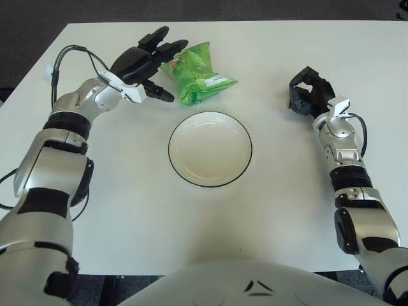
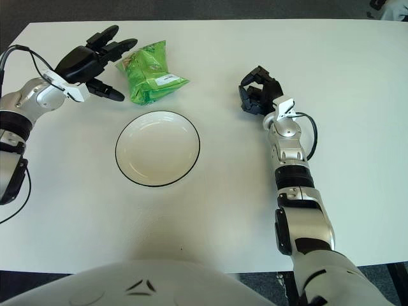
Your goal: Put the snack into the plate.
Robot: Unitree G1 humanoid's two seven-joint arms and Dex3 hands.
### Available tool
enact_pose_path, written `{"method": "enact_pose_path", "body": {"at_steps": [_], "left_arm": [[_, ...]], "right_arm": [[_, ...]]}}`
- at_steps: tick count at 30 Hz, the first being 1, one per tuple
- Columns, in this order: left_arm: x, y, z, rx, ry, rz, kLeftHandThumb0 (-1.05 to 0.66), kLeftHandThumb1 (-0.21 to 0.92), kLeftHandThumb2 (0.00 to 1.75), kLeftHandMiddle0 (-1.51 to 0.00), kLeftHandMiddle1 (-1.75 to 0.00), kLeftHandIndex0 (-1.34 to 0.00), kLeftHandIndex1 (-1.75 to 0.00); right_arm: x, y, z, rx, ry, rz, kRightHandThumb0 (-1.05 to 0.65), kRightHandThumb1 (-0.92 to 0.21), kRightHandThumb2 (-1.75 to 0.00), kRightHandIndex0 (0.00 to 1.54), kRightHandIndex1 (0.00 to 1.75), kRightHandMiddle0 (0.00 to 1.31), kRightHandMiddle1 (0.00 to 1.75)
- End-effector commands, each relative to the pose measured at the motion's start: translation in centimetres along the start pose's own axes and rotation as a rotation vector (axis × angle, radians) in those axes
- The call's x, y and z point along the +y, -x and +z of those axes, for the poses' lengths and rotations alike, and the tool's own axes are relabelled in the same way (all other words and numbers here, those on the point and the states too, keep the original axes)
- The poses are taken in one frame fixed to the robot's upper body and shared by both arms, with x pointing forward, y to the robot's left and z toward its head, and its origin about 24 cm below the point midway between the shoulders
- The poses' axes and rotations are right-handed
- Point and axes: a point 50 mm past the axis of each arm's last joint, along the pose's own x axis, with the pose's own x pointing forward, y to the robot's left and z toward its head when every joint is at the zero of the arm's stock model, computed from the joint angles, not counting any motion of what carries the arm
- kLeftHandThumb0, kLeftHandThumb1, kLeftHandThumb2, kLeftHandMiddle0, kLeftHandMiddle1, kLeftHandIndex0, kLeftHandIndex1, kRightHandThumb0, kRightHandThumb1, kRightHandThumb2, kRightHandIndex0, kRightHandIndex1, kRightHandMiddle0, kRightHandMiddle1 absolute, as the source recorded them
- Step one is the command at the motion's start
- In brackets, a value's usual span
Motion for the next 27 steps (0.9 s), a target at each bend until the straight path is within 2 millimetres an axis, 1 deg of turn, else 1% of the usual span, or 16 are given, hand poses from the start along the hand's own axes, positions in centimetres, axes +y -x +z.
{"method": "enact_pose_path", "body": {"at_steps": [1,7,11,15,27], "left_arm": [[1.3,-0.6,0.2,-0.109,-0.212,0.031,-0.51,0.89,0.02,-0.02,-0.01,-0.31,-0.08],[1.5,-1.1,0.1,-0.150,-0.325,0.028,-0.49,0.90,0.01,-0.04,-0.01,-0.33,-0.08],[1.6,-1.6,0.3,-0.213,-0.403,0.041,-0.47,0.90,0.01,-0.06,-0.02,-0.33,-0.08],[1.5,-1.8,0.4,-0.253,-0.450,0.052,-0.46,0.91,0.01,-0.08,-0.01,-0.34,-0.07],[0.9,-3.9,1.5,-0.381,-0.610,0.056,-0.35,0.92,0.08,-0.08,0.00,-0.33,-0.05]], "right_arm": [[1.9,3.8,-7.3,0.350,0.032,0.082,-0.40,-0.62,-0.92,0.84,1.75,0.39,1.75],[2.0,3.8,-7.3,0.352,0.033,0.084,-0.40,-0.62,-0.92,0.84,1.75,0.39,1.75],[2.0,3.8,-7.3,0.353,0.033,0.087,-0.40,-0.62,-0.92,0.84,1.75,0.39,1.75],[2.0,3.8,-7.3,0.353,0.032,0.088,-0.40,-0.62,-0.92,0.83,1.75,0.39,1.75],[1.9,3.8,-7.5,0.354,0.026,0.104,-0.40,-0.62,-0.91,0.83,1.75,0.39,1.75]]}}
